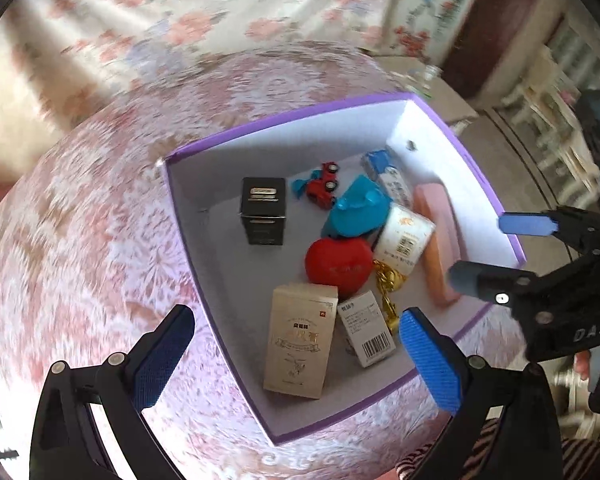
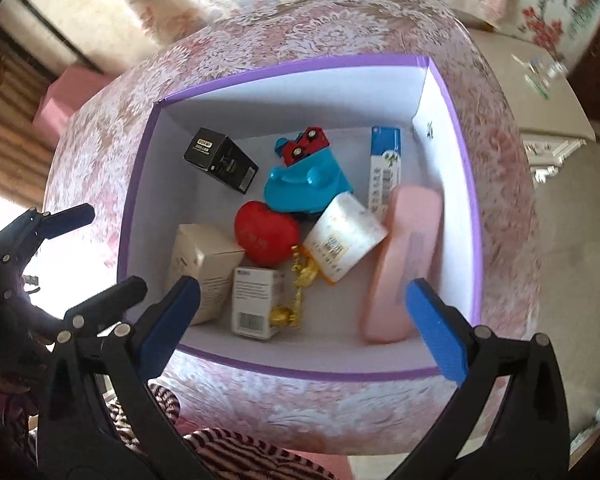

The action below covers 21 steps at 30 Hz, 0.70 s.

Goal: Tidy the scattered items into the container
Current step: 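Withdraw both open tools up from the purple box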

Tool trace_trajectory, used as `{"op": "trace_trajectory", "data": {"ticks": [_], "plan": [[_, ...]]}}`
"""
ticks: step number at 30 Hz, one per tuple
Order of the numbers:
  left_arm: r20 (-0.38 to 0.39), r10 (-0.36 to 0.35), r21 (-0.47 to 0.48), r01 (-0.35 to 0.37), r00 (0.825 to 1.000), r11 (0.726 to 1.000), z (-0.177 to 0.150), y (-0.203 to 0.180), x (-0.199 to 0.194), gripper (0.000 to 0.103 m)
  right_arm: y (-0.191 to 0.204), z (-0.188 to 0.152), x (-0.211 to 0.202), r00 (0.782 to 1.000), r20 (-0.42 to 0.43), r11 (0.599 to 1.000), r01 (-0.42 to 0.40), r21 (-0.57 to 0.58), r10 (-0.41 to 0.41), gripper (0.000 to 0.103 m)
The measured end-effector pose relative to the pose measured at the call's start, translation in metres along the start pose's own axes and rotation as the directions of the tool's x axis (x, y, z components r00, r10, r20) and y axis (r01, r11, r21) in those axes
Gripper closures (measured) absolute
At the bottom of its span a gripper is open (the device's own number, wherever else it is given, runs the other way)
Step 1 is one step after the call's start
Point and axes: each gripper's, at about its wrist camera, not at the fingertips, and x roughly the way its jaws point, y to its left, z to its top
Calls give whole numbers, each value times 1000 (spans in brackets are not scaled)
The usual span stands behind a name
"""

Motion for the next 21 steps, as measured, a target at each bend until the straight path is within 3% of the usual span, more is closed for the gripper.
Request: {"op": "trace_trajectory", "data": {"ticks": [5,10,16,21], "plan": [[20,85,-111,-82,996,990,-3,-2,-6,0,-13,2,0,1000,-14,998,-24,-65,23,1],[18,270,-145,-264,963,953,-3,-14,-15,0,-15,0,1,999,-32,993,-16,-117,12,1],[22,245,-221,-234,969,947,1,-13,-23,0,-8,-2,1,994,-34,978,92,-186,-100,1],[5,210,-259,-202,978,944,9,-6,-24,0,-2,-2,0,991,-30,974,122,-192,-130,1]]}}
